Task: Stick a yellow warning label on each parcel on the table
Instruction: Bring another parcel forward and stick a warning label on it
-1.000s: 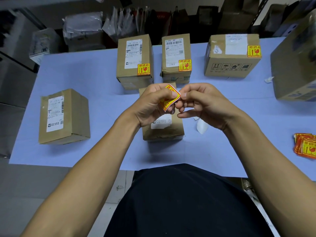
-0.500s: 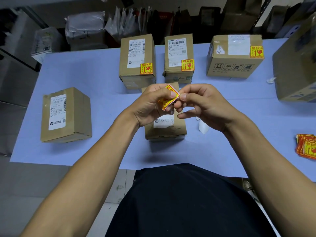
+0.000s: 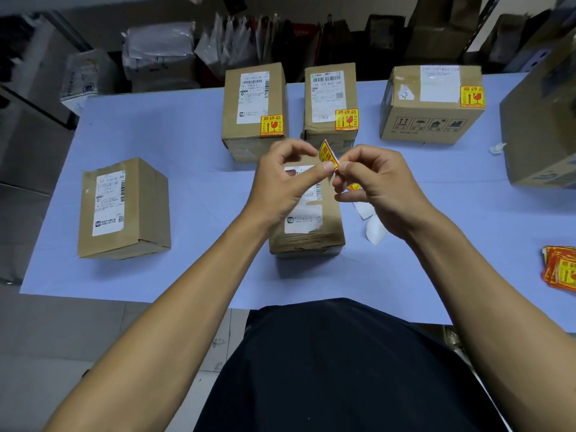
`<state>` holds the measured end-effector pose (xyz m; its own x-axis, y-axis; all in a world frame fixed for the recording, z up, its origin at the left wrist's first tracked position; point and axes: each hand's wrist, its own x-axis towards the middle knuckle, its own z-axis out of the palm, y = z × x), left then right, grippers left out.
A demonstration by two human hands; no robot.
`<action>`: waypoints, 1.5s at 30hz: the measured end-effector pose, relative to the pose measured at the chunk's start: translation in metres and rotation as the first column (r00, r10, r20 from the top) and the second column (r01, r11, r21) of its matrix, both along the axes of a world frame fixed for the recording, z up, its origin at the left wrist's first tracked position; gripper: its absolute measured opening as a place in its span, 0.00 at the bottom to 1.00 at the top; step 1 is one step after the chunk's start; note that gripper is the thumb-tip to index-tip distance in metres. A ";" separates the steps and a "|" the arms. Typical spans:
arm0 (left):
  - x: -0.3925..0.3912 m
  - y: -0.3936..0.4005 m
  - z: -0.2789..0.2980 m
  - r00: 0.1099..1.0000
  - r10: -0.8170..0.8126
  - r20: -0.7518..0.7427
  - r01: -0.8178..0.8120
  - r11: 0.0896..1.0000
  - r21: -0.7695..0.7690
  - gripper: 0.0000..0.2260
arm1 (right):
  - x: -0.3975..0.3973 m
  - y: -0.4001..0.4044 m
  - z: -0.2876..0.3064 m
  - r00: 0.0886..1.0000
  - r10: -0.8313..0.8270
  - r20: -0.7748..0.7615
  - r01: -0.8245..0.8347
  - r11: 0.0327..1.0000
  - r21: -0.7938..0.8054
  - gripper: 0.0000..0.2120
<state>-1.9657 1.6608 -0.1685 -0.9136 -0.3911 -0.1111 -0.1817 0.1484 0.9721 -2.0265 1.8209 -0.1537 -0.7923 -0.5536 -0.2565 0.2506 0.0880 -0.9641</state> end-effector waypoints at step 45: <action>0.002 0.016 -0.008 0.979 0.147 0.141 -0.174 0.962 0.209 0.11 | 0.004 -0.003 -0.036 0.964 -0.088 -0.249 0.148 0.962 0.229 0.06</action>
<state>-1.9637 1.6770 -0.1762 -0.8147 -0.4849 -0.3180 -0.3057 -0.1068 0.9461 -2.0228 1.8174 -0.1894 -0.9021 -0.3963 -0.1707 0.0429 0.3112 -0.9494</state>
